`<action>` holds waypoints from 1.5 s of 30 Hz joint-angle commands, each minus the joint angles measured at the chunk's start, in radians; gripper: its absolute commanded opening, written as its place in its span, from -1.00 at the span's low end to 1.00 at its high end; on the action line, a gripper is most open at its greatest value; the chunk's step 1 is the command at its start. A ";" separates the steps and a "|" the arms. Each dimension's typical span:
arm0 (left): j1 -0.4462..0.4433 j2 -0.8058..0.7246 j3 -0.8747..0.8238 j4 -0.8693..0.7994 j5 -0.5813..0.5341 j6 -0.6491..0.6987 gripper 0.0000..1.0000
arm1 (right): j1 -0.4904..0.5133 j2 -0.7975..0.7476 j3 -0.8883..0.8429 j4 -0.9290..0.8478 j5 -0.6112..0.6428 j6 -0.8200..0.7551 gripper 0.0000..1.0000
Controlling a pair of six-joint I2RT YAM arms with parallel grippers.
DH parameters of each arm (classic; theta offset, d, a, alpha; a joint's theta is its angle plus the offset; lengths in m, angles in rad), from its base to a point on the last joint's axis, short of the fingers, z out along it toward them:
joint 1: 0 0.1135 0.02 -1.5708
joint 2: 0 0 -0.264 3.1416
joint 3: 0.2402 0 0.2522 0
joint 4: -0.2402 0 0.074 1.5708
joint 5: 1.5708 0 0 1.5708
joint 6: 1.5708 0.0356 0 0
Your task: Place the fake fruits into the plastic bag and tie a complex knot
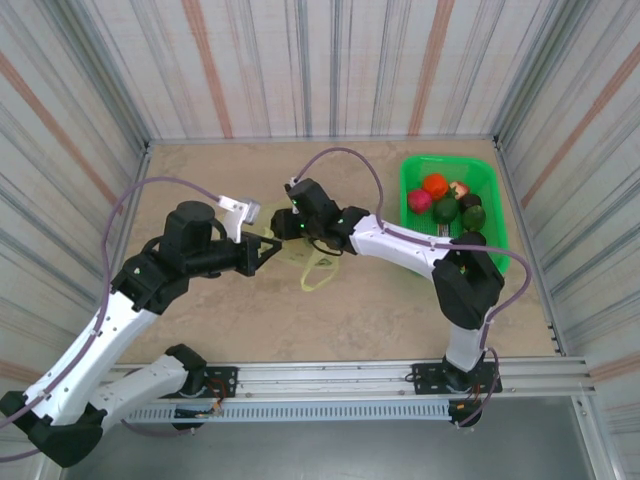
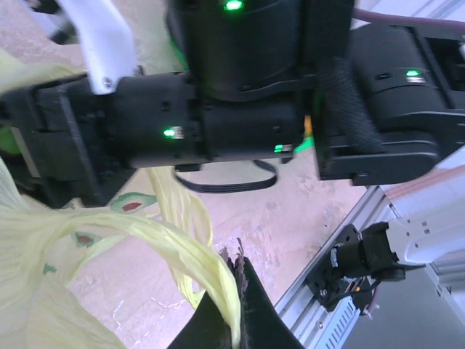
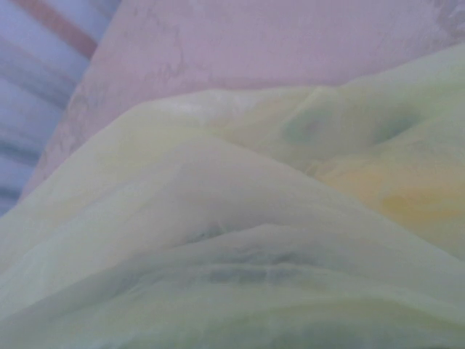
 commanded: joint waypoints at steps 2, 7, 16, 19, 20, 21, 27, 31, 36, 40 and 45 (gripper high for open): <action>0.016 -0.017 0.027 0.014 0.079 0.086 -1.00 | 0.007 0.017 0.011 0.110 0.188 0.158 0.62; 0.055 -0.024 0.025 -0.030 0.021 0.063 -1.00 | 0.007 0.034 0.037 0.052 0.194 0.123 0.86; 0.060 -0.028 0.012 -0.064 -0.065 0.074 -1.00 | -0.021 -0.075 -0.091 0.078 0.017 0.030 0.54; 0.060 0.001 -0.009 -0.037 -0.033 0.044 -1.00 | -0.021 -0.116 -0.109 0.046 -0.051 -0.008 0.38; 0.060 0.007 -0.020 -0.012 -0.004 0.031 -1.00 | -0.021 -0.131 -0.118 0.035 -0.065 -0.015 0.33; 0.060 0.010 -0.029 0.010 0.018 0.020 -1.00 | -0.020 -0.143 -0.126 0.022 -0.071 -0.016 0.30; 0.060 0.025 -0.045 0.046 0.036 -0.008 -1.00 | -0.020 -0.219 -0.189 -0.005 -0.174 -0.053 0.12; 0.060 0.021 -0.049 0.048 0.037 -0.020 -1.00 | -0.023 -0.305 -0.239 -0.018 -0.253 -0.087 0.05; 0.061 0.014 -0.047 0.053 0.041 -0.030 -1.00 | -0.070 -0.457 -0.275 -0.080 -0.275 -0.095 0.07; 0.061 0.017 -0.034 0.056 0.052 -0.027 -1.00 | -0.224 -0.609 -0.347 -0.131 -0.284 -0.059 0.11; 0.060 0.038 -0.009 0.057 0.075 -0.022 -1.00 | -0.476 -0.720 -0.379 -0.306 -0.247 -0.049 0.28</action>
